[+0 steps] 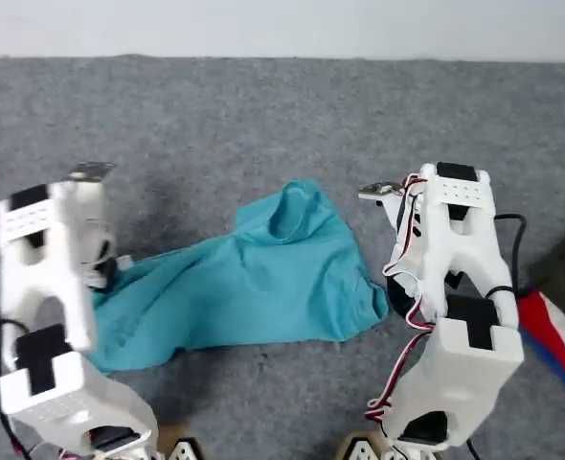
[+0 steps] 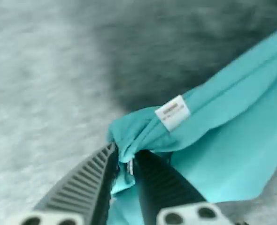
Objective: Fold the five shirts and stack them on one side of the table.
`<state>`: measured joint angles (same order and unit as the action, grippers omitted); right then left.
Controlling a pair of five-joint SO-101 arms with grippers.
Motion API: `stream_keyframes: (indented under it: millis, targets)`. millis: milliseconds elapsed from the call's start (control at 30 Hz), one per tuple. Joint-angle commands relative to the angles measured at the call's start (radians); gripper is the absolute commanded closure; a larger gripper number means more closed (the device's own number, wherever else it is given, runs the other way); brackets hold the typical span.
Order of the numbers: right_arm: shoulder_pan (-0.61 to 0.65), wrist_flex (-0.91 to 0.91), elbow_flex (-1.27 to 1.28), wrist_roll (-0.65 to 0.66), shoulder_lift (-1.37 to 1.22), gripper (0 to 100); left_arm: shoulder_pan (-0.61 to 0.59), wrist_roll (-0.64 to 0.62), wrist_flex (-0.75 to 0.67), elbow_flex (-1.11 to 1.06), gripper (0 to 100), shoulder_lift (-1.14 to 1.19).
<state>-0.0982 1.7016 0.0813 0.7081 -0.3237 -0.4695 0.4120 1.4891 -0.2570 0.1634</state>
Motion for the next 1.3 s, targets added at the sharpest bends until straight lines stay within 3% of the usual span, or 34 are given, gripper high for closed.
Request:
stream_keyframes:
  millis: [0, 300, 400, 633, 700, 767, 867, 1000, 1067, 1267]
  targets:
    - [0.008, -0.008, -0.006, -0.008, 0.081, 60.4, -0.123, 0.031, 0.002, 0.094, 99, -0.002]
    - [0.008, -0.008, 0.000, -0.008, 0.127, 60.4, -0.222, 0.028, -0.002, 0.150, 99, -0.005]
    - [0.008, -0.008, 0.000, -0.008, 0.128, 60.4, -0.282, 0.011, -0.061, 0.157, 99, -0.005]
    - [0.010, -0.008, 0.000, -0.009, 0.128, 60.4, -0.499, -0.282, -0.252, 0.358, 92, 0.003]
    - [0.010, -0.008, 0.000, -0.009, 0.128, 60.4, -0.512, -0.304, -0.261, 0.390, 91, 0.003]
    - [0.010, -0.008, 0.000, -0.009, 0.128, 60.4, -0.512, -0.299, -0.222, 0.392, 91, -0.003]
    - [0.012, -0.008, 0.000, -0.009, 0.128, 60.4, -0.494, -0.239, -0.051, 0.394, 91, 0.003]
    - [0.012, -0.008, 0.000, -0.009, 0.128, 60.4, -0.423, 0.005, 0.261, 0.372, 91, 0.021]
    - [0.015, -0.002, 0.000, -0.009, 0.128, 60.4, -0.394, 0.063, 0.265, 0.328, 91, 0.023]
    - [0.153, 0.047, 0.000, -0.009, 0.133, 60.4, -0.397, 0.063, 0.264, 0.317, 91, 0.011]
